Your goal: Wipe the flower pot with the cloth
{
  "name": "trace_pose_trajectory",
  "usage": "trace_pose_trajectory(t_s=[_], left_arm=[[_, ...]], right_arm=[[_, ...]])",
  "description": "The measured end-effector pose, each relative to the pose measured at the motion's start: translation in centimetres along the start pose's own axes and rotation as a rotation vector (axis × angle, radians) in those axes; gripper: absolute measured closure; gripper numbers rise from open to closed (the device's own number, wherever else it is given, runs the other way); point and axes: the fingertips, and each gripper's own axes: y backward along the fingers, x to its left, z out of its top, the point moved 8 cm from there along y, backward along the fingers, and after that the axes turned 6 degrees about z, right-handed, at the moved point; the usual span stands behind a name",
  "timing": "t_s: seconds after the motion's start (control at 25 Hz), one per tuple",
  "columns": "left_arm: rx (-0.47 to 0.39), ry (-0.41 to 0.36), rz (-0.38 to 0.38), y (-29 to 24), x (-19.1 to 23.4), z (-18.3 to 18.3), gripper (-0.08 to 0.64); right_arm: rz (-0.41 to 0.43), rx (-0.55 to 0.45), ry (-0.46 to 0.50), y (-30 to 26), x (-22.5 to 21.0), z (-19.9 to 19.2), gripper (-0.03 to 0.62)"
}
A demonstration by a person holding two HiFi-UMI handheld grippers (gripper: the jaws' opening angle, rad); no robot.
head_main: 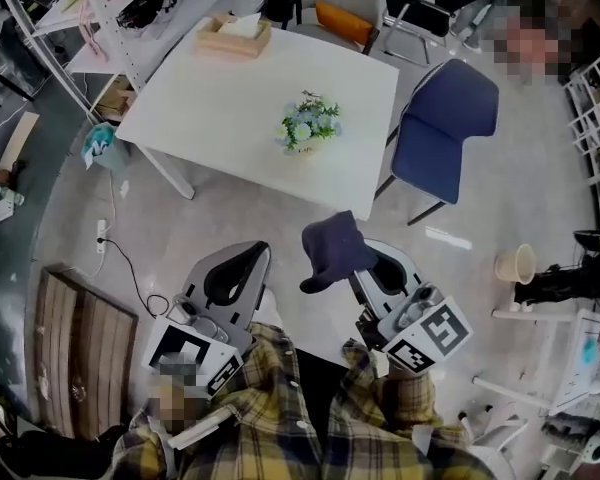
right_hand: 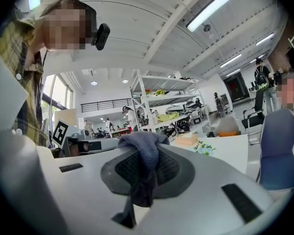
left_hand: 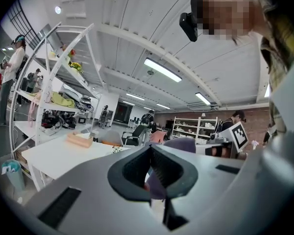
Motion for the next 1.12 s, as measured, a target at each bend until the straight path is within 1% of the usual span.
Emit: trace_pose_trajectory(t_s=[0.12, 0.28, 0.52, 0.76, 0.92, 1.12], left_arm=[[0.015, 0.012, -0.013, -0.4, 2.1, 0.3, 0.551], [0.027, 0.036, -0.021, -1.0, 3.5, 0.3, 0.551], [0.051, 0.041, -0.031, -4.0, 5.6, -0.4, 0.551], [0.059, 0.019, -0.062, -9.9, 8.3, 0.5, 0.551], [0.056, 0.001, -0.086, -14.7, 9.8, 2.1, 0.551], [0.047, -0.029, -0.091, -19.9, 11.6, 4.3, 0.551]], right_arm=[[-0.053, 0.012, -0.022, -1.3, -0.7, 0.0, 0.571], [-0.106, 0.042, -0.049, -1.7, -2.0, -0.1, 0.571], [-0.168, 0.050, -0.060, -2.7, -5.4, -0.1, 0.571], [-0.192, 0.054, -0.068, -5.5, -10.5, 0.8, 0.571], [-0.219, 0.051, -0.062, -7.1, -14.7, 2.6, 0.571], [-0.249, 0.026, -0.050, -8.7, -19.9, 5.0, 0.571]])
